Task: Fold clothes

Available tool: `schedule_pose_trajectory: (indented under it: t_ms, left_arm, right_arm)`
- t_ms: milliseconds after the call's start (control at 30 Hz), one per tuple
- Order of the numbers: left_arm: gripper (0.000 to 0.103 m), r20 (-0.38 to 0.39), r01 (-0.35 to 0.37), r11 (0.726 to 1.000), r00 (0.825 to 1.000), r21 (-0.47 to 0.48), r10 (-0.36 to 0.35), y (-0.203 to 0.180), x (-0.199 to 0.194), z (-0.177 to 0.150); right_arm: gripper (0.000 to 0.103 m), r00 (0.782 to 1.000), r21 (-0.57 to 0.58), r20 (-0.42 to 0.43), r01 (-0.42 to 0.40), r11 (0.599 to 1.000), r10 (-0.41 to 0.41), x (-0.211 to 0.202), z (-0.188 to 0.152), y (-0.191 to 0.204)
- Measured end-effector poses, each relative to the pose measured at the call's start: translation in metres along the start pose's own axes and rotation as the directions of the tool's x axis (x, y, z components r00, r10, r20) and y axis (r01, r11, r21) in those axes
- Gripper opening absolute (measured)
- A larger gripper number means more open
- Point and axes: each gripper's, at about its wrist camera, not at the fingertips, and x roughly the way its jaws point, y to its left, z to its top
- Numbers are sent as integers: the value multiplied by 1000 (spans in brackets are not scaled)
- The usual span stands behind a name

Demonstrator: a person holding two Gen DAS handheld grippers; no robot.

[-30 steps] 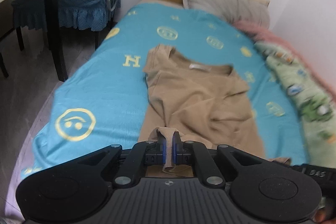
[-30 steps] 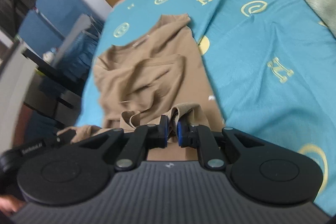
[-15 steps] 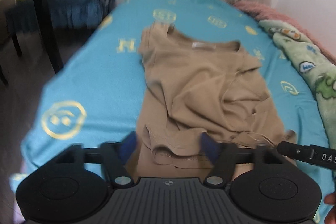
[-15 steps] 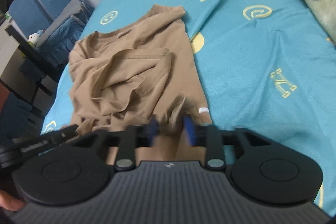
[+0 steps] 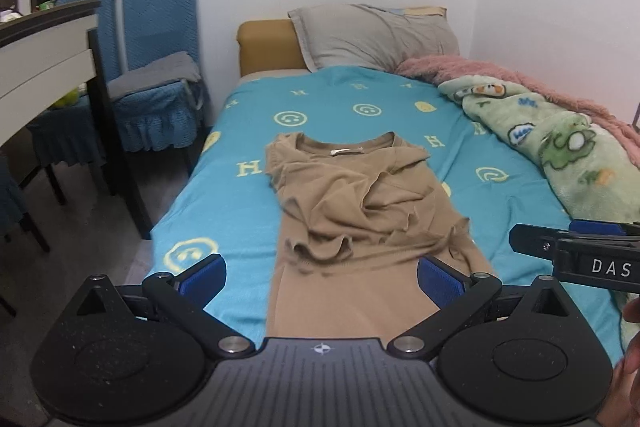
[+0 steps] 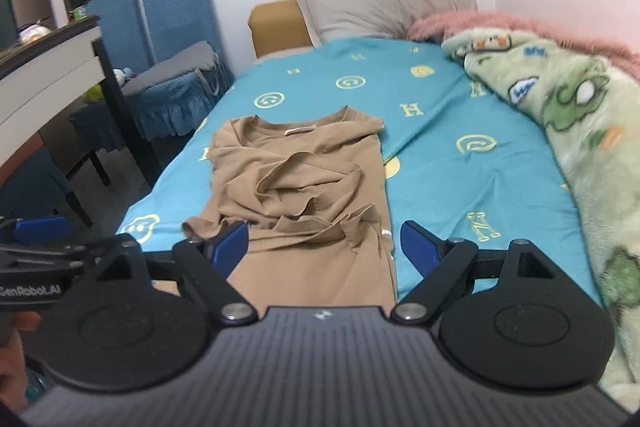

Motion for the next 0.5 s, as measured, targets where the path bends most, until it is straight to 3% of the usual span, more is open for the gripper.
schedule_pose_trajectory:
  t_ms: [233, 433, 500]
  left_arm:
    - [103, 112, -41, 999, 993, 31, 37, 5, -49, -36]
    - [103, 101, -25, 999, 994, -28, 28, 22, -43, -61]
    - [103, 59, 19, 997, 998, -77, -14, 30, -36, -69]
  right_arm:
    - [85, 998, -75, 68, 16, 997, -11, -44, -27, 16]
    - [85, 995, -96, 99, 33, 995, -24, -50, -33, 23]
    - [85, 995, -84, 91, 39, 996, -31, -48, -33, 22]
